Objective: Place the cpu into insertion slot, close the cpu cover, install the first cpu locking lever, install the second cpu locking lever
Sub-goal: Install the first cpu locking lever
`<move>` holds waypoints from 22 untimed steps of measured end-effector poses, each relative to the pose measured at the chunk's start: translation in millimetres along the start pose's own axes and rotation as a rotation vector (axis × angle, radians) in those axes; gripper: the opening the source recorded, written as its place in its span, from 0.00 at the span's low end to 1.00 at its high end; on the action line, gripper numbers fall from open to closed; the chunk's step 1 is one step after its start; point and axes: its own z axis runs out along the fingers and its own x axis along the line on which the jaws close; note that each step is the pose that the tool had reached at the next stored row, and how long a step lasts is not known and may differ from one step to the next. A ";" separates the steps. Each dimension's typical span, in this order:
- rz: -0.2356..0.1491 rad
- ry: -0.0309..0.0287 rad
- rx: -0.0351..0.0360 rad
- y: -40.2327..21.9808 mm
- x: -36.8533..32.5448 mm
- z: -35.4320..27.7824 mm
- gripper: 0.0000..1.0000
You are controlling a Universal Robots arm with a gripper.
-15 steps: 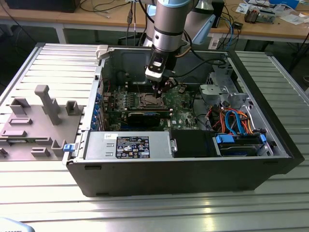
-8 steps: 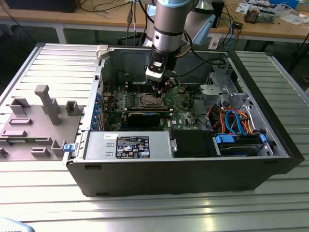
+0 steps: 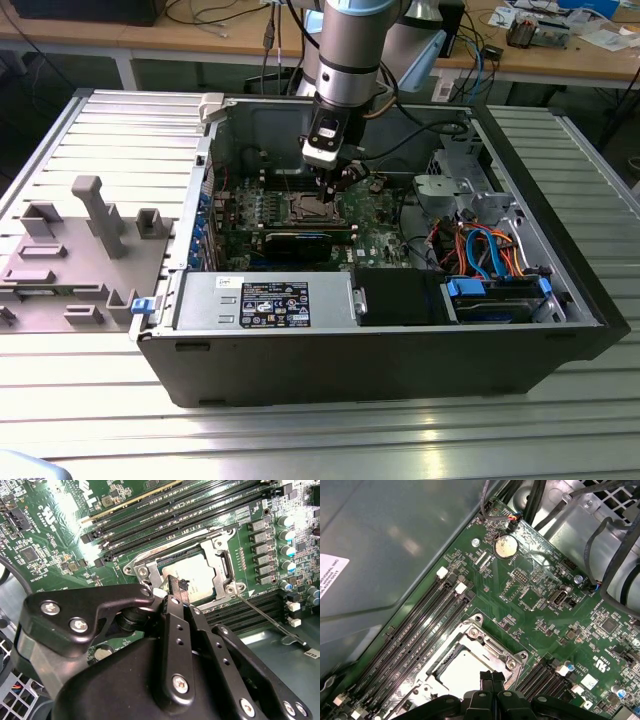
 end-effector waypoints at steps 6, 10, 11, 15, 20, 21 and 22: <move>-0.005 -0.0003 0.0000 0.0 0.0 0.0 0.11; -0.007 -0.0004 0.0000 0.0 0.0 0.0 0.11; -0.008 -0.0005 0.0000 0.0 0.0 0.0 0.11; -0.011 -0.0007 0.0000 0.0 0.0 0.0 0.11; -0.015 -0.0010 0.0000 0.0 0.0 0.0 0.11; -0.015 -0.0010 0.0000 0.0 0.0 0.0 0.11; -0.017 -0.0011 0.0000 0.0 0.0 0.0 0.11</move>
